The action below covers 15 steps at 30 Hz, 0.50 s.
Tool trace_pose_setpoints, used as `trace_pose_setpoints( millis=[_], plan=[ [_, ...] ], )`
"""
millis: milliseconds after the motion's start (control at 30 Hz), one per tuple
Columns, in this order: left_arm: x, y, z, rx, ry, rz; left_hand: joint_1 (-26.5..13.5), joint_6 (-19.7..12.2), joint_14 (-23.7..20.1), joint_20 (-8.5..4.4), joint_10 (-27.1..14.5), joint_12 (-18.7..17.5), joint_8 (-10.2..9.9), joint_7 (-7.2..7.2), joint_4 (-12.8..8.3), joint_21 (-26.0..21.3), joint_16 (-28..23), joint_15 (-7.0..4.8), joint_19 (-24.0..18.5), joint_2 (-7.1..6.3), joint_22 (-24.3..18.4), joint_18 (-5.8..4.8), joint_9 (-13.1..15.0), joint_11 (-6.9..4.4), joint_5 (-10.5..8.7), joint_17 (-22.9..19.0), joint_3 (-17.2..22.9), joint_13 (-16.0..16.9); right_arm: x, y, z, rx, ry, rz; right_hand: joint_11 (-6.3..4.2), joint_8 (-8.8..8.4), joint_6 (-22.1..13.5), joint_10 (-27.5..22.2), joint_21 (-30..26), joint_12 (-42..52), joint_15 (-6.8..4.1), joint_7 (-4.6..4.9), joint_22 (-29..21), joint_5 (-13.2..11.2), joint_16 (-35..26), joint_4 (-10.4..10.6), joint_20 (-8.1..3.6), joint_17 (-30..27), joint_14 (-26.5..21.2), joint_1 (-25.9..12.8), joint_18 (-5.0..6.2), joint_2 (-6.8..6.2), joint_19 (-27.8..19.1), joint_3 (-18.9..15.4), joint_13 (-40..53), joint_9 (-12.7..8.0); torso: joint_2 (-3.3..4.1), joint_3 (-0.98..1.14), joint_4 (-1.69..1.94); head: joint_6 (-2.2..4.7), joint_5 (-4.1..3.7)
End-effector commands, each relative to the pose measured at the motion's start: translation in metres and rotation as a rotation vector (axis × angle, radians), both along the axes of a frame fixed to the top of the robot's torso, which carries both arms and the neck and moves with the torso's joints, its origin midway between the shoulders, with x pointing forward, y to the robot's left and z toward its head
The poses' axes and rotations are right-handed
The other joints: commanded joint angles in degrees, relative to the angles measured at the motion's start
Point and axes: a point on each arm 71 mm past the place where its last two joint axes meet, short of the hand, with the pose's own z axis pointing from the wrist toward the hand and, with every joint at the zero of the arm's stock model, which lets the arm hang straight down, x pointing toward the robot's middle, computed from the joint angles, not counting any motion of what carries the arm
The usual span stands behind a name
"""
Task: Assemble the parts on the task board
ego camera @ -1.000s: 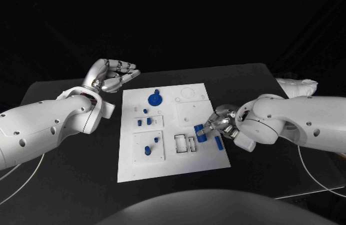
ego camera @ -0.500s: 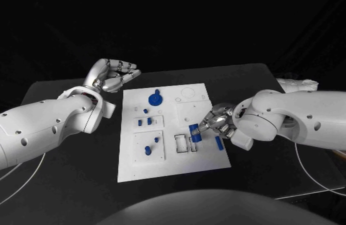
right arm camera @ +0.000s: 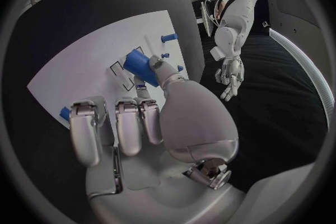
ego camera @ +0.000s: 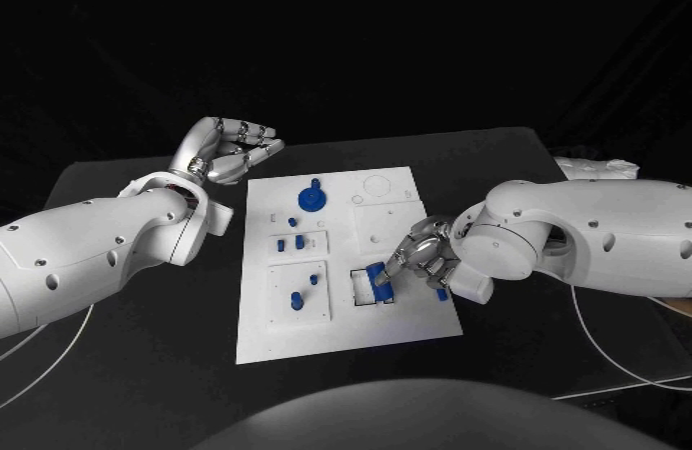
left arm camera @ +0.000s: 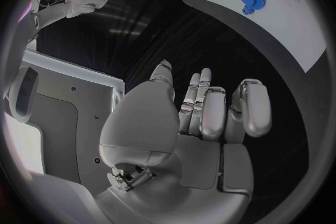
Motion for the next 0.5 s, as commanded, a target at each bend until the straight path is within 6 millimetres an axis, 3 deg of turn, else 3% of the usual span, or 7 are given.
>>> trace_pose_setpoints(
  millis=[33,500],
  plan=[
    [-0.0005,-0.0023,0.0002,-0.004,0.005,-0.017,-0.05,-0.09,0.46,0.09,0.05,-0.18,-0.34,0.25,0.0,-0.39,-0.08,-0.08,0.32,0.54,10.16,0.59,-0.07,0.04,0.34,0.01,-0.38,0.07,-0.002,0.0014,-0.0047,0.0,0.053,0.0,0.04,0.01,1.43,6.41,0.26,0.16,-0.23,-0.83,15.1,-0.2,0.23,0.1,-0.45,15.08,6.07,-0.36,-0.81,0.89,5.99,0.23,14.99,3.25,0.02,0.01,0.02,0.01,0.06],
    [-0.0007,-0.0021,0.0001,-0.003,0.006,-0.017,-0.05,-0.09,0.46,0.09,0.05,-0.18,-0.34,0.25,0.0,-0.39,-0.08,-0.08,0.32,0.54,10.16,0.59,-0.07,0.04,0.34,0.01,-0.38,0.07,0.0034,0.0035,-0.0108,-0.03,0.047,-0.008,0.07,-0.17,1.5,6.41,0.26,0.16,-0.18,-0.78,15.1,-0.56,0.23,0.23,-0.43,15.08,6.07,-0.56,-0.81,0.97,5.99,0.28,14.99,3.11,0.04,-0.03,0.02,0.01,0.04]
  ],
)
